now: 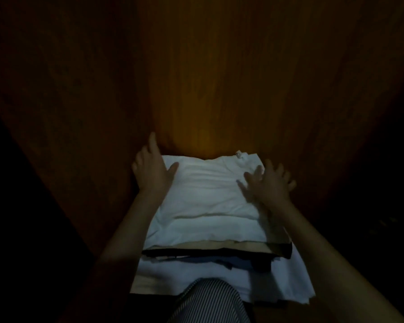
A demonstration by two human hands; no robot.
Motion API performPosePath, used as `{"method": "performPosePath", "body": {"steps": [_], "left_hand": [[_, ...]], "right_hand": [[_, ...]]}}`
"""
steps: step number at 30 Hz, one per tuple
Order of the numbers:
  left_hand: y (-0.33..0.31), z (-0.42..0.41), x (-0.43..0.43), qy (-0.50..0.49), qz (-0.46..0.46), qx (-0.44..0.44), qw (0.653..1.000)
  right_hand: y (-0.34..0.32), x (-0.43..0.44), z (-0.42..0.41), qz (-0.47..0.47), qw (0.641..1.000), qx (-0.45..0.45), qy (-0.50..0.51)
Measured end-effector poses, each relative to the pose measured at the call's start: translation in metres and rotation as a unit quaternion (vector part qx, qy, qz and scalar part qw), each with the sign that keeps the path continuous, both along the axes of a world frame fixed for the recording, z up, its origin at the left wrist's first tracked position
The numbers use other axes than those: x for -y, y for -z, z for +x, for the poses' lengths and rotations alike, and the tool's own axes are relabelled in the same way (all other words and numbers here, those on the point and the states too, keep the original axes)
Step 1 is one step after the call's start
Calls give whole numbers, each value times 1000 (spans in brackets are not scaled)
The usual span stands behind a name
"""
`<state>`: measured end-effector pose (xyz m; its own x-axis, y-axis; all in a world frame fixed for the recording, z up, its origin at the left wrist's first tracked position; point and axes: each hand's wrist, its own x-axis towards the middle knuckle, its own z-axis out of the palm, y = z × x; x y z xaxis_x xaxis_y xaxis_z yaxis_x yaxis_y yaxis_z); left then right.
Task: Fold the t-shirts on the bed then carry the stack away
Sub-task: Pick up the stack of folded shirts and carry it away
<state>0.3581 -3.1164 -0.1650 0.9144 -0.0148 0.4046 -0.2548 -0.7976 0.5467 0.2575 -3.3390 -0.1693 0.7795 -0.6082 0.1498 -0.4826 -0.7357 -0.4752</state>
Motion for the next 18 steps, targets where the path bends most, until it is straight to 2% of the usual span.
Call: {"method": "performPosePath", "body": {"steps": [1, 2, 4, 5, 9, 14, 18], "left_hand": [[-11, -12, 5, 33, 37, 34, 998], [-13, -21, 9, 74, 84, 21, 993], [12, -38, 15, 132, 188, -103, 968], [32, -45, 16, 145, 205, -154, 956], [87, -49, 13, 111, 159, -116, 974], [69, -28, 16, 139, 133, -161, 968], [69, -43, 7, 138, 157, -144, 967]], "right_hand": [[-8, -10, -8, -26, 999, 21, -39], [-9, -19, -15, -38, 996, 19, -82], [20, -32, -28, -46, 989, -44, -135], [42, -39, -35, -53, 987, -54, -141], [94, -50, -38, -72, 990, -14, -119], [75, -53, -21, -65, 992, -5, -105], [84, -56, -31, -93, 990, 37, -98]]}}
